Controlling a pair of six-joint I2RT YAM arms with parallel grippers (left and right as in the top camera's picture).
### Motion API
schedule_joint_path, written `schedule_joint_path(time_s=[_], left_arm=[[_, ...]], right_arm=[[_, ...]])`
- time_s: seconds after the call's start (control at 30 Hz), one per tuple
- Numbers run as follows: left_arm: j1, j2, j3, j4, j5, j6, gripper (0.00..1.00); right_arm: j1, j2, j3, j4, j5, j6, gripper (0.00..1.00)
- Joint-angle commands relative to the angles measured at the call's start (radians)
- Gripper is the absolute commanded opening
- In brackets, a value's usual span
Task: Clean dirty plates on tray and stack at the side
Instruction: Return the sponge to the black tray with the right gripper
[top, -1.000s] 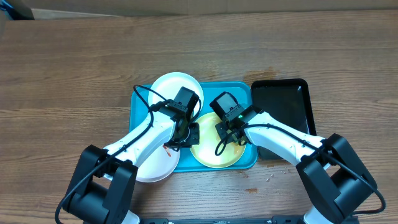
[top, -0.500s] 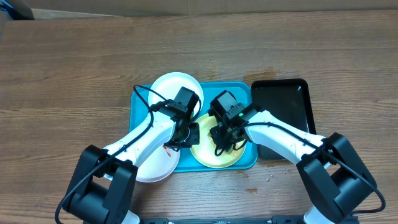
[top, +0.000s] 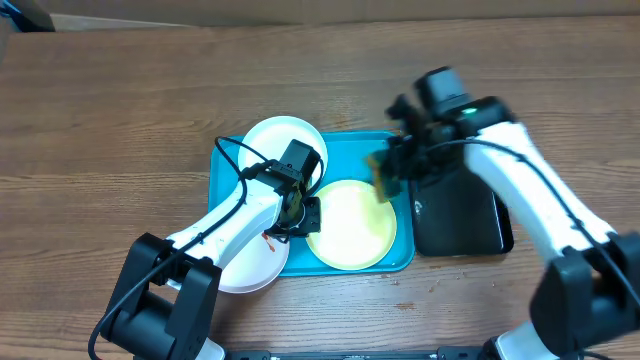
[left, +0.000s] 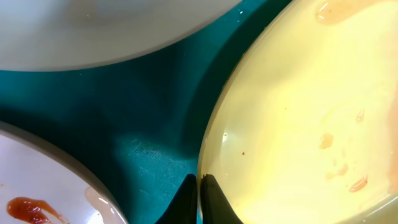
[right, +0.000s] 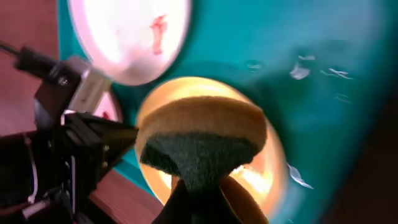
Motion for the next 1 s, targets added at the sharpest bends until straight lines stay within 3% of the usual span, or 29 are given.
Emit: schedule_joint_path(time_s=[0.0, 0.17, 0.73, 0.97], left_arm=[[-0.007, 0.01, -0.008, -0.004, 0.012, 0.005, 0.04], [-0.007, -0.013, 0.005, -0.011, 0.002, 0.004, 0.04], [-0.007, -0.043, 0.086, -0.098, -0.111, 0.005, 0.04], [-0.009, -0.039, 0.117, -0.126, -0.134, 0.005, 0.04]], right_arm=[[-0.11, -0.049, 0.019, -0.071, 0.154, 0.032, 0.04], [-0.222, -0.047, -0.042, -0.079, 0.391, 0.145, 0.04], [-0.25, -0.037, -0.386, 0.262, 0.394, 0.14, 0.04], [-0.25, -0.037, -0.388, 0.259, 0.393, 0.14, 0.27]])
